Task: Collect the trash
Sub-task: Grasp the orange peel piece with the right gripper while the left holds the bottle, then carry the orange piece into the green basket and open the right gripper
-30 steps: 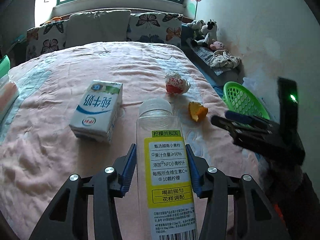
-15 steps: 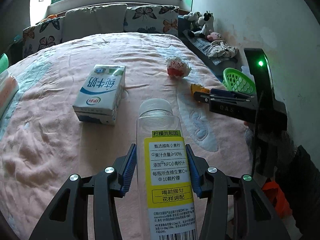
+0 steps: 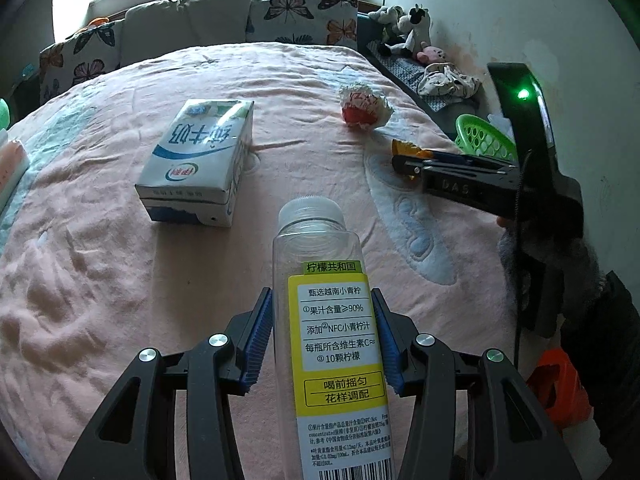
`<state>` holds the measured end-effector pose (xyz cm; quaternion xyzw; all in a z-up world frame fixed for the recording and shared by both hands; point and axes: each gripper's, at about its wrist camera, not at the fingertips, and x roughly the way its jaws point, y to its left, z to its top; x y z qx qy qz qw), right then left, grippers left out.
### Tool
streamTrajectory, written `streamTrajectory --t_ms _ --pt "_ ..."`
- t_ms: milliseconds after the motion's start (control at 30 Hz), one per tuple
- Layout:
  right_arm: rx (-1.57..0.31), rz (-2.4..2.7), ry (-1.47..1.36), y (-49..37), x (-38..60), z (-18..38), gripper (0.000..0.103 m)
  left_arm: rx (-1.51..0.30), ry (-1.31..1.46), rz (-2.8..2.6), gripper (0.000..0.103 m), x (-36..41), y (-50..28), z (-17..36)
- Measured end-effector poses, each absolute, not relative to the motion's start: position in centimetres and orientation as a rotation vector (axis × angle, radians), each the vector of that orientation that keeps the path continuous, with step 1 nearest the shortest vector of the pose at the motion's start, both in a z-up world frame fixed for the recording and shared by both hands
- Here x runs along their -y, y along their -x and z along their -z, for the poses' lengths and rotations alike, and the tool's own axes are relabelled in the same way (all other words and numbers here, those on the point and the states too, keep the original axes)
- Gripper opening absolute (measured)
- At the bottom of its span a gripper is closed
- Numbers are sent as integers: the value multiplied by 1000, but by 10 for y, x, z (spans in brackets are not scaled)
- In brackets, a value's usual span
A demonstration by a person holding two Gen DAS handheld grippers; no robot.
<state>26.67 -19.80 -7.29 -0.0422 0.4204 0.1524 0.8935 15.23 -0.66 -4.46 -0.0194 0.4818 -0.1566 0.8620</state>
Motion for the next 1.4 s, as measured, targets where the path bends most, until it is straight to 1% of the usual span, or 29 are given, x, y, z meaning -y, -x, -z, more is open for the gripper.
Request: streamTrajectory --t_ms 267,367,500,567,600,767,867,1133,1400 --pt "-860 -313 33 -253 211 62 42 -1024 42 334 48 6 -155 46" --pt "-847 -312 23 -245 218 55 42 -1035 38 325 52 7 -159 48" --pt "-830 -310 22 -234 226 47 42 -1042 36 321 54 8 -162 49" --pt "-819 -306 22 -227 231 43 42 -1045 42 316 59 7 -164 50" --pt "-814 -303 18 -223 235 40 42 -1045 42 312 59 7 -165 50" --pt "-798 -280 9 -210 249 33 42 -1056 44 310 59 8 -168 51" --pt "-789 -259 5 -203 261 30 42 -1058 36 318 49 10 -167 50" --pt "-780 -181 -13 -194 298 29 42 -1045 41 327 48 14 -164 44" --pt "-797 -90 -47 -196 341 35 42 -959 45 384 47 34 -166 11"
